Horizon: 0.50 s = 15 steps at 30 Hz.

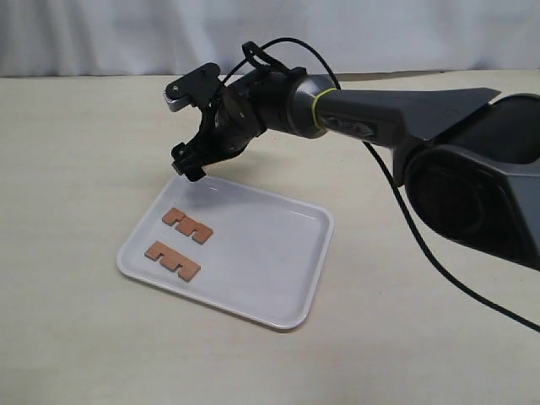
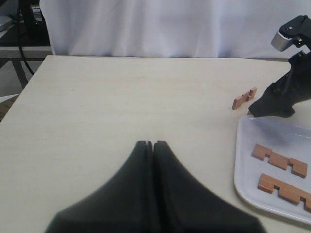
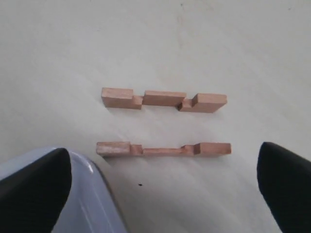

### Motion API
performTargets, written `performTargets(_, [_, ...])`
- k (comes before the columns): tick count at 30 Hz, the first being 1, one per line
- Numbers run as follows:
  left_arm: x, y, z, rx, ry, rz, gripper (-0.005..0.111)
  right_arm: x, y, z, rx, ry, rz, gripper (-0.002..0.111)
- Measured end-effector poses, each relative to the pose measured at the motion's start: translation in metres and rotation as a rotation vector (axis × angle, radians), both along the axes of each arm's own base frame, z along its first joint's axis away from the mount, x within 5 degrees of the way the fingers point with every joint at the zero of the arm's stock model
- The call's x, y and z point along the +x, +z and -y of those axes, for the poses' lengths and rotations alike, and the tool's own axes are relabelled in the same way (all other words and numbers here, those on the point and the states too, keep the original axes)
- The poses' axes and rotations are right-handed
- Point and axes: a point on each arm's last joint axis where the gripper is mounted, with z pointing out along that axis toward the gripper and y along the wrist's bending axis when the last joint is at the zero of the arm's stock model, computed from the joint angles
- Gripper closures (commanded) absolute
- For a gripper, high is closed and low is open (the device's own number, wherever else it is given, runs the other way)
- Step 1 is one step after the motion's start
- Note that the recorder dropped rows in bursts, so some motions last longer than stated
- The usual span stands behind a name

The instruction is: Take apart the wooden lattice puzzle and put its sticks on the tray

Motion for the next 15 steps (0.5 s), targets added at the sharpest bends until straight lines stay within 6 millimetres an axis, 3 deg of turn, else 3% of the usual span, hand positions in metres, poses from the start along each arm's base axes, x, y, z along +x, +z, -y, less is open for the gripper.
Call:
performTargets(2, [0.000,0.000,0.000,0.000,0.000,0.000,0.107,0.003,-0.011,0.004,0.018,-0.017,-0.005,0.012])
performTargets(9, [0.000,0.000,0.000,0.000,0.000,0.000,0.107,0.007,-0.015,0.000,0.095,-0.038,0.030,0.015])
performTargets(10, [0.000,0.000,0.000,0.000,0.000,0.000,0.107,0.007,-0.016,-0.001,0.097,-0.039,0.032,0.019])
performTargets(15, [0.000,0.000,0.000,0.000,0.000,0.000,0.107,0.008,-0.022,-0.001,0.119,-0.062,0.028,0.066])
